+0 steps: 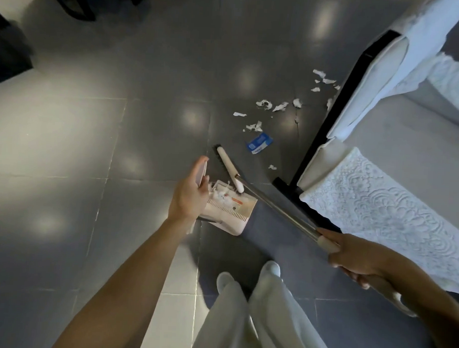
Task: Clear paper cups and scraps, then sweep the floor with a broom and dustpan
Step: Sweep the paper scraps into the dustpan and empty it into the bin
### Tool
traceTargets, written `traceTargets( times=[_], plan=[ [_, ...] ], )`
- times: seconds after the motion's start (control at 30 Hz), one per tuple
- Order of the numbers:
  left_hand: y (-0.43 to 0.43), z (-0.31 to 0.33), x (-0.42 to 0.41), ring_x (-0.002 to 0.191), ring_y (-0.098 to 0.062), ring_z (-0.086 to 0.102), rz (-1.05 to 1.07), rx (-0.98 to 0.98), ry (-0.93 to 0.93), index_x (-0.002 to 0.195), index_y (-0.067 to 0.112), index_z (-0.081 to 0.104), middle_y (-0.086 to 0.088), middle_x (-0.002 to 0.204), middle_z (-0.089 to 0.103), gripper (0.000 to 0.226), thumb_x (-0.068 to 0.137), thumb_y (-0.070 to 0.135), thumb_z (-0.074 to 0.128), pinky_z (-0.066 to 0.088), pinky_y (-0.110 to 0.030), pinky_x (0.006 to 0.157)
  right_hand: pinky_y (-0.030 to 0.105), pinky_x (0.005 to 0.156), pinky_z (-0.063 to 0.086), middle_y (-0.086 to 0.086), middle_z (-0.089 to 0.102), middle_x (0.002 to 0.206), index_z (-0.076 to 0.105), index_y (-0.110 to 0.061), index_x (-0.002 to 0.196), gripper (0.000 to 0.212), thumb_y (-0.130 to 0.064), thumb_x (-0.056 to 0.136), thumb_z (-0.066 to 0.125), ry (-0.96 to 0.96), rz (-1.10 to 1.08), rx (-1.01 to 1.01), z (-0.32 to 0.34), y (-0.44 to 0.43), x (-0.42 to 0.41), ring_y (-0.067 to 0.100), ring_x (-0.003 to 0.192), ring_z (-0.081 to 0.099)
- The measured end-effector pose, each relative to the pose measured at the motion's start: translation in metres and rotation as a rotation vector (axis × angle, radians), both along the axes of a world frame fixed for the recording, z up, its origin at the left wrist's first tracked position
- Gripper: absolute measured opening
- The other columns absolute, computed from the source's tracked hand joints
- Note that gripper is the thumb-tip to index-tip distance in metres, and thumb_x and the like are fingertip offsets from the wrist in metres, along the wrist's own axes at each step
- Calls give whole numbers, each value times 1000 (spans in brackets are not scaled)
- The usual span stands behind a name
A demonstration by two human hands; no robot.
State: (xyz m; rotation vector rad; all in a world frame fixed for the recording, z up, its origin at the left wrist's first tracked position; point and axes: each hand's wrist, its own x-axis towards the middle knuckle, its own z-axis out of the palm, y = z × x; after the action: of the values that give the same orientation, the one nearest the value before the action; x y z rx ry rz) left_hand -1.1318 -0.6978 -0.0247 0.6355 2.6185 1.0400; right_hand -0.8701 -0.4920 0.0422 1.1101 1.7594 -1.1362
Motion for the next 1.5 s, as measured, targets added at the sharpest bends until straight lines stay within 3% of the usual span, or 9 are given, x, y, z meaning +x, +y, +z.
traceTargets(
  times=[0.23,0.43,0.53,0.73,0.83,0.93,1.17,1.27,1.5],
  plan=[
    [35,-2,-36,79,-37,65,-35,-35,25,133,35,48,-14,100,70,39,96,24,54,40,-25,63,19,38,37,9,52,62,32,-40,142,65,-7,89,51,71,-147,128,-19,44,-36,12,38,46],
    [77,-4,-69,52,-17,57,-96,-72,7,133,35,47,-13,88,70,38,97,24,53,35,-9,41,24,45,43,5,62,79,48,-31,116,30,-19,88,50,48,-111,262,-55,86,-78,17,57,59],
    [100,-3,-91,63,-27,64,-114,-105,13,135,33,47,-15,88,70,38,98,24,52,36,-16,47,24,48,43,4,62,83,49,-27,119,39,-12,83,49,36,-55,251,-65,94,-93,17,64,61],
    [118,-4,-101,82,-31,66,-103,-65,7,133,31,50,-9,104,70,39,97,20,54,42,-18,67,19,38,38,5,55,59,48,-16,126,40,-5,87,50,-7,-116,30,-64,63,-104,10,37,50],
    [113,-4,-97,51,-8,55,-102,-68,14,134,33,50,-3,77,62,40,96,20,55,34,-5,52,18,37,37,4,52,52,37,-24,140,55,-5,90,49,5,-116,-129,-46,41,-98,8,34,45],
    [94,-4,-92,49,6,53,-108,-24,-32,133,32,50,8,68,55,40,96,17,53,33,-2,47,17,36,37,-3,51,44,24,-34,148,69,-4,91,48,19,-123,-183,-29,23,-91,5,33,43],
    [5,7,-75,46,-17,48,-142,15,36,130,30,53,-9,80,67,40,93,15,57,31,-11,51,20,37,39,1,51,49,30,-39,143,63,-7,92,48,58,-131,-117,0,-39,-77,9,33,45],
    [-42,14,-67,69,-34,60,-149,55,38,126,36,51,-9,84,68,39,94,15,57,30,-15,56,19,37,38,-1,51,41,36,-43,139,61,-8,91,50,62,-207,-72,4,-62,-72,10,32,43],
    [-130,16,-64,78,-29,62,-2,72,26,128,31,53,-9,98,69,37,94,16,56,34,-17,65,18,36,39,5,56,47,34,-26,145,60,-8,91,53,78,-119,27,-1,-86,-108,12,30,46]
  ],
)
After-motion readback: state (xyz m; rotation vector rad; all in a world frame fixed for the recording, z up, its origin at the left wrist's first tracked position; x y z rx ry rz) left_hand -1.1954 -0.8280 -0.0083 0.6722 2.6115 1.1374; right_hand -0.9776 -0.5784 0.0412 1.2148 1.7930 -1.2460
